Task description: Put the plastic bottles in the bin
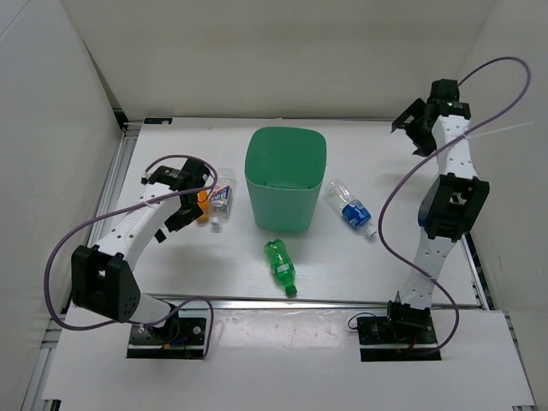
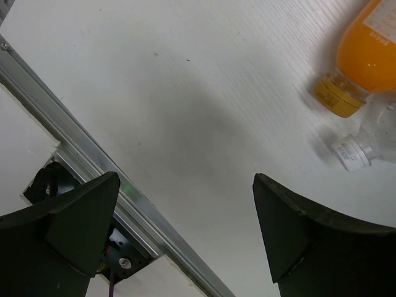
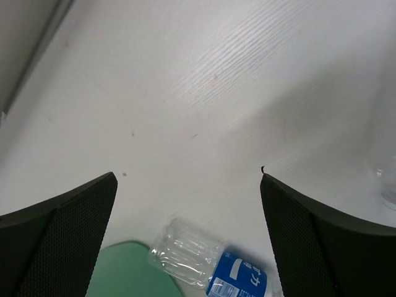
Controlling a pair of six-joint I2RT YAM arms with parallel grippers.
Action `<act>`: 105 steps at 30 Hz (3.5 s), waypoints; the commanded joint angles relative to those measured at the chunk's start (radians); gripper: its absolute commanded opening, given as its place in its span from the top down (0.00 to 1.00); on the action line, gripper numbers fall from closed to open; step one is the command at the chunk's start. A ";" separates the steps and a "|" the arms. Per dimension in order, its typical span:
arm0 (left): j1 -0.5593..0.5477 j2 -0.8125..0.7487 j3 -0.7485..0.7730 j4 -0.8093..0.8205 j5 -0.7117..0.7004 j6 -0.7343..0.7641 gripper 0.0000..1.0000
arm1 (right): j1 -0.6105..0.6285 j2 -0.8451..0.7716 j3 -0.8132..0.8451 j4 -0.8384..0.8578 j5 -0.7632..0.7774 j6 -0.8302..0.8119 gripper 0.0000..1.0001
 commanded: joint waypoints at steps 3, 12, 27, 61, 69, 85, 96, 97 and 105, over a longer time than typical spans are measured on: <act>-0.015 0.002 0.051 0.046 -0.002 0.039 0.00 | -0.050 -0.051 0.030 -0.129 0.240 0.056 0.00; -0.015 0.002 0.028 0.078 -0.002 0.057 0.00 | -0.102 -0.022 -0.075 -0.197 0.406 -0.010 0.00; -0.015 -0.016 -0.003 0.029 -0.021 0.057 0.00 | -0.131 0.155 -0.102 -0.128 0.316 -0.099 0.00; -0.015 -0.033 0.126 0.173 -0.051 0.156 0.00 | 0.275 -0.414 -0.029 -0.061 -0.089 0.028 1.00; -0.015 -0.042 0.112 0.236 -0.051 0.211 0.00 | 0.599 -0.451 -0.066 0.035 -0.048 -0.133 0.97; -0.015 -0.151 0.075 0.274 -0.048 0.258 0.00 | 0.828 -0.453 -0.136 -0.011 0.282 -0.142 0.00; -0.005 0.192 0.423 0.309 0.058 0.295 0.00 | 0.799 -0.721 -0.083 -0.074 0.219 -0.106 0.00; 0.022 0.262 0.449 0.288 0.083 0.277 0.00 | 0.789 -0.744 -0.117 -0.086 0.206 -0.096 0.00; 0.140 0.464 0.522 0.279 0.122 0.231 0.00 | 0.770 -0.812 -0.175 -0.143 0.115 -0.095 0.00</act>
